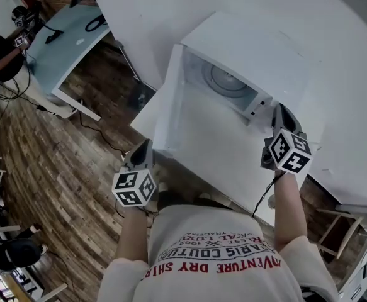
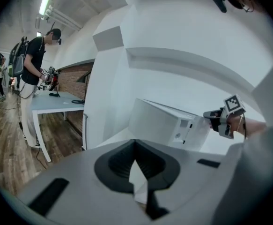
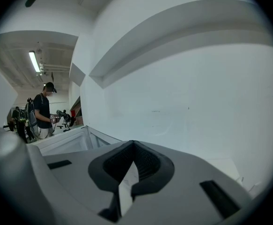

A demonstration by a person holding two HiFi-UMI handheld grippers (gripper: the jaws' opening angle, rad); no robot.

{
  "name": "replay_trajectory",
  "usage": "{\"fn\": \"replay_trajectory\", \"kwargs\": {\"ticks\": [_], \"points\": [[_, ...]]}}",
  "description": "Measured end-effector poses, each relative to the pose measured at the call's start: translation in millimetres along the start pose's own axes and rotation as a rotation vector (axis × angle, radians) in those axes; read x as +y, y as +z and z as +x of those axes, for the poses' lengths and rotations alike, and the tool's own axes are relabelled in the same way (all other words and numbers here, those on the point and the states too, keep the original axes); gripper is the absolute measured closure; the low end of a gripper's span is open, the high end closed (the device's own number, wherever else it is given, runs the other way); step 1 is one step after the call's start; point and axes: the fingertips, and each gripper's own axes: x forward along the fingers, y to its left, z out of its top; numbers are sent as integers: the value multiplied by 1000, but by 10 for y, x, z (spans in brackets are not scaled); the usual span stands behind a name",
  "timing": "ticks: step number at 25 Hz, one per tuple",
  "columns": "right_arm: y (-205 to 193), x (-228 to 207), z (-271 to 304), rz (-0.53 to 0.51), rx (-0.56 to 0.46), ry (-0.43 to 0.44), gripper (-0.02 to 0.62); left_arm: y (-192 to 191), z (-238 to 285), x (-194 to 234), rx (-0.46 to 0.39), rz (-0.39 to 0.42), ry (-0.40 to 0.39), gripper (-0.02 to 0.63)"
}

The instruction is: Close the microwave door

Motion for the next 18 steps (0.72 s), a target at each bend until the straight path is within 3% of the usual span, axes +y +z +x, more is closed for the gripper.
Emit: {"fn": "replay_trajectory", "kwargs": {"ticks": [7,18], "points": [[-1,2,-11,-7,0,4,584,44,117,-615,24,77,-139,606],[-20,-84,-51,11,-6,-33,584,144,515,-1221,57,170,-312,606]]}}
